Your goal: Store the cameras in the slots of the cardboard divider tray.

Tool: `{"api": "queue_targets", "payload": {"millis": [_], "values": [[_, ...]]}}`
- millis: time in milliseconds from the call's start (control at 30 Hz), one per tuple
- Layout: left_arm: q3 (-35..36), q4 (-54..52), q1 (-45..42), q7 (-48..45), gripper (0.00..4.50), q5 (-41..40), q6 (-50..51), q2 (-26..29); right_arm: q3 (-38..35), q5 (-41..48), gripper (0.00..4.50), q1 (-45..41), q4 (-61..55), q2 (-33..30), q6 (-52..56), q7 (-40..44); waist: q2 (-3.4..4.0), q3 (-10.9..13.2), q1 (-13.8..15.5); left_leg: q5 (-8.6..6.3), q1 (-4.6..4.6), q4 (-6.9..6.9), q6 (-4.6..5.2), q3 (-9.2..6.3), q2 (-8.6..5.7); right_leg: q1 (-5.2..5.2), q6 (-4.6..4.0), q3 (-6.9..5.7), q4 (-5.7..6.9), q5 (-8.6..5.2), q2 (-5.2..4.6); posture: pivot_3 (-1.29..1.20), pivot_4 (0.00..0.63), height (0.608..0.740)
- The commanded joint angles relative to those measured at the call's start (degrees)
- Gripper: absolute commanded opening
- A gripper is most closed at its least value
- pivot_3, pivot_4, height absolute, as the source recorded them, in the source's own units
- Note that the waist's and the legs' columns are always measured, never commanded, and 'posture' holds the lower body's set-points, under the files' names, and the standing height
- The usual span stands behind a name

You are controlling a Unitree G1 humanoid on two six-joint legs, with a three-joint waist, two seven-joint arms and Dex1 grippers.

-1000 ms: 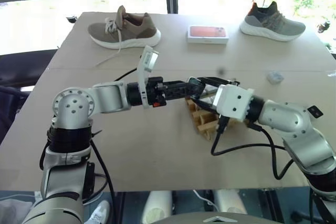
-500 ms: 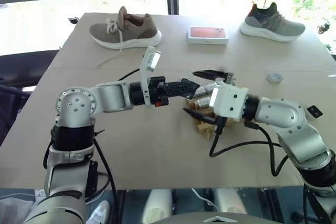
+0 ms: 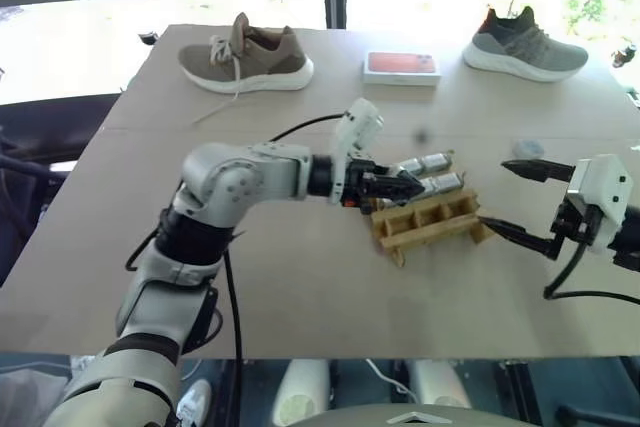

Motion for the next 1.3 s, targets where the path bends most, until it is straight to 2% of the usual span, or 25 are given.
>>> {"api": "queue_targets", "payload": {"millis": [33,100,233,433,633,667,700,733,767,833,900,933,1133,1200,1300], "values": [[-6.4,4.1,-2.8,-6.3,0.86,9.4,-4.5,-0.7,-1.8,1.5,4.5,-0.8,-1.9,-0.7,-0.6,-0.8,0.0,0.0,0.0,-0.03,0.02,0.0,0.06,0.02,0.03,0.0,0.0,0.04,0.04,0.0,0.03,0.0,0.15,0.74],[-11.7,7.5,-4.2,-9.8,0.86,15.2,-6.4,-0.7,-2.1,1.4,4.5,-0.2,-3.0,-0.3,-0.9,-1.7,0.0,0.0,0.1,-0.06,0.01,0.01,0.1,-0.01,0.04,-0.02,-0.01,0.05,0.04,0.0,0.07,0.0,0.15,0.74],[-17.0,11.7,-6.0,-15.5,0.86,22.9,-8.4,-0.5,-2.6,1.3,4.5,1.3,-4.5,0.1,-1.2,-3.2,-0.01,0.0,0.2,-0.09,-0.05,0.02,0.16,0.0,0.04,-0.02,0.0,0.03,-0.01,-0.01,0.06,0.0,0.15,0.74],[-20.1,15.9,-9.1,-16.5,0.86,32.4,-11.6,-3.9,-3.2,1.1,4.5,3.3,-5.8,0.3,-1.9,-4.3,0.01,0.0,0.5,-0.14,-0.11,0.15,0.25,0.02,0.09,0.02,0.03,-0.01,-0.1,-0.01,-0.05,0.0,0.15,0.74],[-19.2,13.8,-11.3,-17.1,0.86,35.1,-7.9,-5.5,-3.6,1.9,4.5,4.6,-6.8,-0.5,-1.6,-3.9,0.0,0.0,0.4,-0.16,-0.01,0.26,0.39,0.01,0.06,0.13,0.08,0.03,0.0,0.01,-0.04,0.0,0.15,0.74],[-19.1,12.7,-11.6,-17.1,1.36,35.4,-7.1,-5.5,-3.9,2.2,4.5,5.0,-6.9,-0.7,-1.4,-3.6,0.01,0.0,0.3,-0.15,0.0,0.26,0.4,0.01,0.05,0.13,0.09,0.03,0.03,0.01,-0.04,0.0,0.15,0.74],[-18.3,10.7,-11.9,-16.4,2.07,35.1,-5.2,-5.7,-4.4,2.4,4.5,5.5,-6.7,-1.1,-1.5,-2.9,0.0,0.0,0.3,-0.14,0.0,0.27,0.41,-0.01,0.05,0.13,0.1,0.04,0.07,0.02,-0.04,0.0,0.15,0.74],[-17.6,9.1,-12.0,-16.0,2.2,34.9,-3.9,-5.9,-4.7,2.5,4.5,5.9,-6.6,-1.4,-1.5,-2.5,0.01,0.0,0.3,-0.14,0.0,0.27,0.41,-0.02,0.06,0.13,0.1,0.03,0.07,0.02,-0.03,0.0,0.15,0.74],[-16.7,7.0,-12.1,-15.9,2.8,34.0,-1.7,-5.9,-5.2,2.6,4.5,6.3,-6.5,-1.7,-1.4,-2.1,0.01,0.0,0.2,-0.14,-0.01,0.27,0.41,-0.04,0.06,0.11,0.1,0.03,0.08,0.02,-0.02,0.0,0.15,0.74],[-14.7,3.9,-12.3,-14.5,3.38,32.9,1.9,-6.4,-5.9,2.7,4.5,6.8,-6.0,-2.1,-1.6,-1.5,0.01,0.0,0.2,-0.14,-0.07,0.26,0.41,-0.13,0.08,0.09,0.11,0.09,0.07,0.03,-0.02,0.0,0.15,0.74],[-11.9,1.1,-12.8,-13.5,4.31,31.4,5.6,-6.8,-6.5,2.7,4.5,7.1,-5.5,-2.4,-1.7,-1.1,0.01,0.0,0.2,-0.14,-0.12,0.26,0.4,-0.15,0.12,0.05,0.11,0.11,0.06,0.02,0.0,0.0,0.15,0.74],[-10.5,0.0,-13.0,-13.0,4.45,30.9,6.9,-7.0,-6.7,2.6,4.5,7.3,-5.2,-2.4,-1.9,-0.9,0.01,0.0,0.2,-0.14,-0.13,0.24,0.39,-0.16,0.12,0.04,0.12,0.11,0.05,0.02,0.0,0.0,0.15,0.74],[-5.5,-1.7,-12.5,-11.7,4.45,28.9,10.2,-6.3,-6.9,2.0,4.5,7.4,-3.7,-2.1,-2.6,-0.5,0.02,0.0,0.2,-0.06,-0.14,0.17,0.24,-0.18,0.11,0.03,0.14,0.09,-0.01,0.0,-0.01,0.0,0.15,0.74],[-4.0,-2.8,-11.2,-11.2,4.45,28.8,8.8,-5.9,-6.9,1.2,4.5,7.5,-3.3,-2.1,-3.0,-1.0,0.02,0.0,0.2,-0.07,-0.13,0.17,0.25,-0.18,0.1,0.03,0.14,0.1,0.01,0.0,-0.01,0.0,0.15,0.74],[2.5,-5.9,-5.8,-11.5,4.45,26.2,3.4,-6.5,-7.6,-2.1,4.5,8.2,-2.2,-2.5,-0.2,-5.3,0.02,0.0,0.2,-0.06,-0.11,0.17,0.24,-0.17,0.11,0.03,0.14,0.13,0.04,0.0,-0.01,0.0,0.15,0.74]]}}
